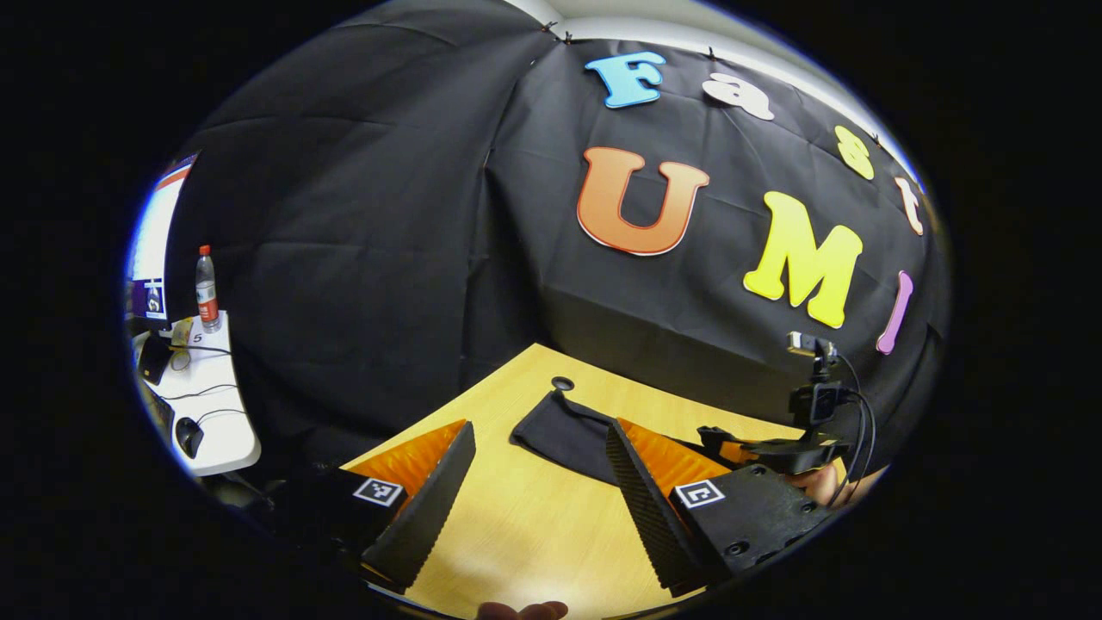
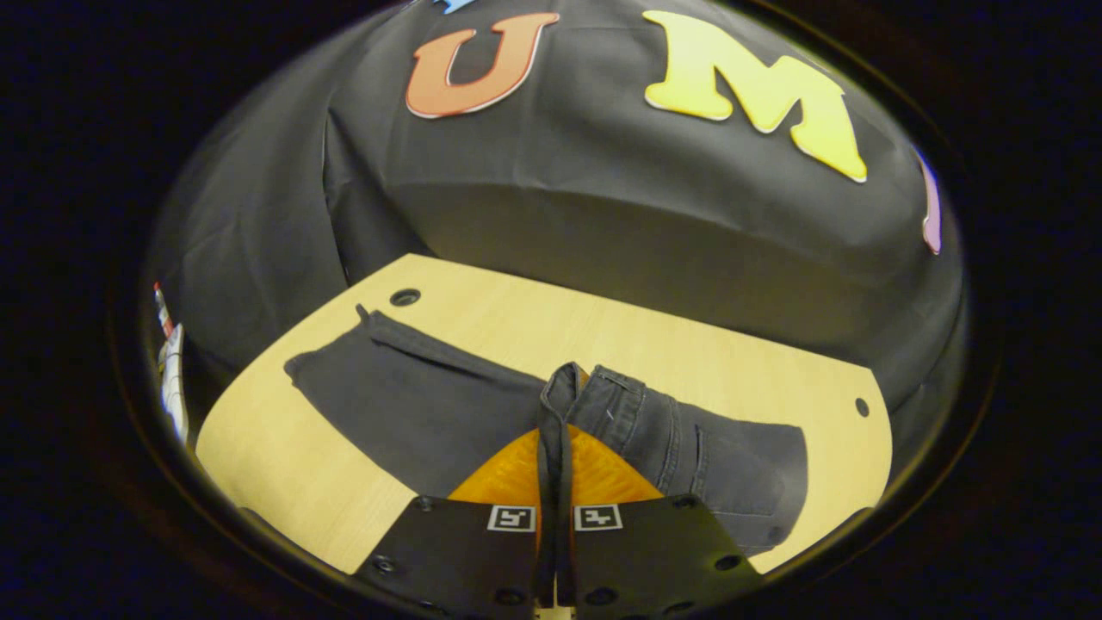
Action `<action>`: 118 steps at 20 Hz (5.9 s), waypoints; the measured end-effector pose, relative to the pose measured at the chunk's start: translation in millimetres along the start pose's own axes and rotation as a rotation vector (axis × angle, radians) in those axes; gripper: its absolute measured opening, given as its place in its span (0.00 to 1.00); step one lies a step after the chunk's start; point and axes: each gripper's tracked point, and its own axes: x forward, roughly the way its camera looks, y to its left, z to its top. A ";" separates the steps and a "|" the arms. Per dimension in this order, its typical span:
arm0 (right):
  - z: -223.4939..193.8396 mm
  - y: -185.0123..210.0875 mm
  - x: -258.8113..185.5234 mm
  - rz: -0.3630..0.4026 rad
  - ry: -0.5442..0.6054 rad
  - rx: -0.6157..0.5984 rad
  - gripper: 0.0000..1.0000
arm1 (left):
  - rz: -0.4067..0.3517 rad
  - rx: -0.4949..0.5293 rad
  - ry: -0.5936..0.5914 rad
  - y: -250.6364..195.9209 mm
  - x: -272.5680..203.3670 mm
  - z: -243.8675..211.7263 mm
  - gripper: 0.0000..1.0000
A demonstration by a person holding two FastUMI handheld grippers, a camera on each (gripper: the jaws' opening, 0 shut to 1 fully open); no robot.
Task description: Grasp the waist and the cuffs of the jeans and fold them to make the two legs overlap; first hold the waist and fold one-third of the jeans toward the cuffs, then hold the cuffs and fold the remaining one-third in the same direction to finish folding.
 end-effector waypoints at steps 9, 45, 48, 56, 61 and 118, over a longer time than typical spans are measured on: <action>-9.5 32.9 4.3 0.127 0.006 -0.017 0.29 | 0.013 -0.011 0.010 11.5 0.9 1.4 0.98; -54.1 -213.0 -287.1 -0.151 -0.029 0.328 0.98 | -0.029 -0.971 0.397 -0.1 246.4 -117.5 1.00; -65.4 -215.6 -288.4 -0.167 -0.005 0.363 0.98 | -0.027 -1.016 0.393 2.4 255.4 -125.3 0.92; -87.9 -229.8 -297.7 -0.201 0.017 0.419 0.98 | -0.049 -0.988 0.398 0.9 260.1 -131.1 0.14; -75.8 -239.3 -319.8 -0.243 -0.060 0.342 0.99 | -0.167 -0.825 0.307 -37.6 243.3 -75.2 0.10; -20.9 -296.8 -322.3 -0.183 -0.315 0.288 0.98 | -0.612 0.177 0.257 -397.8 27.3 -122.4 0.98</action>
